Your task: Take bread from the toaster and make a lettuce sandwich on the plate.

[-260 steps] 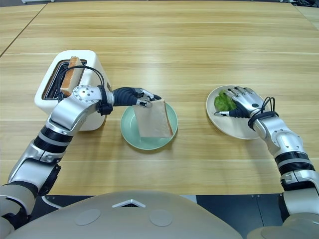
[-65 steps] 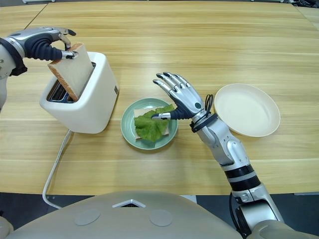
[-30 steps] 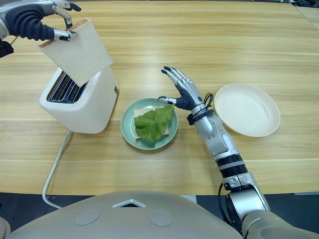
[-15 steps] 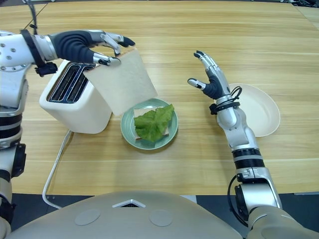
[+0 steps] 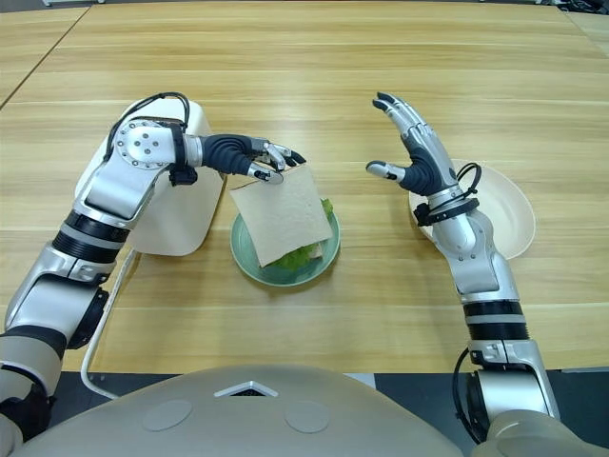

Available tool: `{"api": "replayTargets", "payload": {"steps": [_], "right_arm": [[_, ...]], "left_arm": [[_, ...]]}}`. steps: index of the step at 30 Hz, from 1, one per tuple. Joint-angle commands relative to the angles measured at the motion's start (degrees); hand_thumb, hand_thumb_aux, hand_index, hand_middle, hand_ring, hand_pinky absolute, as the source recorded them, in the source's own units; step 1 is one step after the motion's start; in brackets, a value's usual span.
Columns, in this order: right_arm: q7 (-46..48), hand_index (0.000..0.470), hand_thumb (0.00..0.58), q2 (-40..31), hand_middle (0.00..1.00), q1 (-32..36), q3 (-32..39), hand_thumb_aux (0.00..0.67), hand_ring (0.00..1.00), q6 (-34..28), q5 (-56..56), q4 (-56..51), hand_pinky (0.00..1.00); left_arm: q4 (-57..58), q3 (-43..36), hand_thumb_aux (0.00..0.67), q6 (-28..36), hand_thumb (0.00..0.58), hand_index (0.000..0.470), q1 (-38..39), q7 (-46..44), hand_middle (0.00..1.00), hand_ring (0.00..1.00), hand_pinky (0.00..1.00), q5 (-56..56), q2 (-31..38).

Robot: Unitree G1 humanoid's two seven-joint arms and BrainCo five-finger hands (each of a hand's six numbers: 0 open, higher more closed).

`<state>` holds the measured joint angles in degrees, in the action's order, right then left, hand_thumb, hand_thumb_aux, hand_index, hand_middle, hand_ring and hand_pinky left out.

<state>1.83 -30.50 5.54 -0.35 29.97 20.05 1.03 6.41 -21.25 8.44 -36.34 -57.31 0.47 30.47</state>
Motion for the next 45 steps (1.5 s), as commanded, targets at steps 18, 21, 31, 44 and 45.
{"api": "replayTargets", "payload": {"steps": [18, 21, 31, 44, 45], "right_arm": [[32.25, 0.0, 0.0, -11.32, 0.0, -15.96, 15.99, 0.0, 0.0, 1.8, -15.69, 30.84, 0.0], [34.05, 0.0, 0.0, -11.08, 0.0, -16.2, 17.56, 0.0, 0.0, 0.89, -15.21, 29.94, 0.0], [32.39, 0.0, 0.0, -4.93, 0.0, -10.78, 20.33, 0.0, 0.0, 2.49, -10.27, 17.21, 0.0], [29.24, 0.0, 0.0, -1.12, 0.0, -6.05, 24.91, 0.0, 0.0, 3.19, 5.05, 3.44, 0.0], [30.78, 0.0, 0.0, -1.8, 0.0, -6.74, 26.33, 0.0, 0.0, 2.85, 5.5, 3.18, 0.0]], "left_arm": [[12.24, -5.0, 0.67, -8.97, 0.58, 0.47, 1.87, 3.4, 0.0, 0.0, 0.0, 9.02, -5.45], [14.93, -5.83, 0.67, -10.48, 0.58, 0.47, 0.9, 4.5, 0.0, 0.0, 0.0, 11.11, -6.04], [25.58, -7.28, 0.67, -18.68, 0.58, 0.47, -2.96, 7.82, 0.0, 0.0, 0.0, 16.33, -7.28], [31.31, -7.03, 0.67, -21.9, 0.58, 0.47, -5.3, 8.85, 0.0, 0.0, 0.0, 18.28, -8.79], [31.41, -7.0, 0.67, -21.97, 0.58, 0.47, -5.45, 8.99, 0.0, 0.0, 0.0, 18.4, -8.82]]}}
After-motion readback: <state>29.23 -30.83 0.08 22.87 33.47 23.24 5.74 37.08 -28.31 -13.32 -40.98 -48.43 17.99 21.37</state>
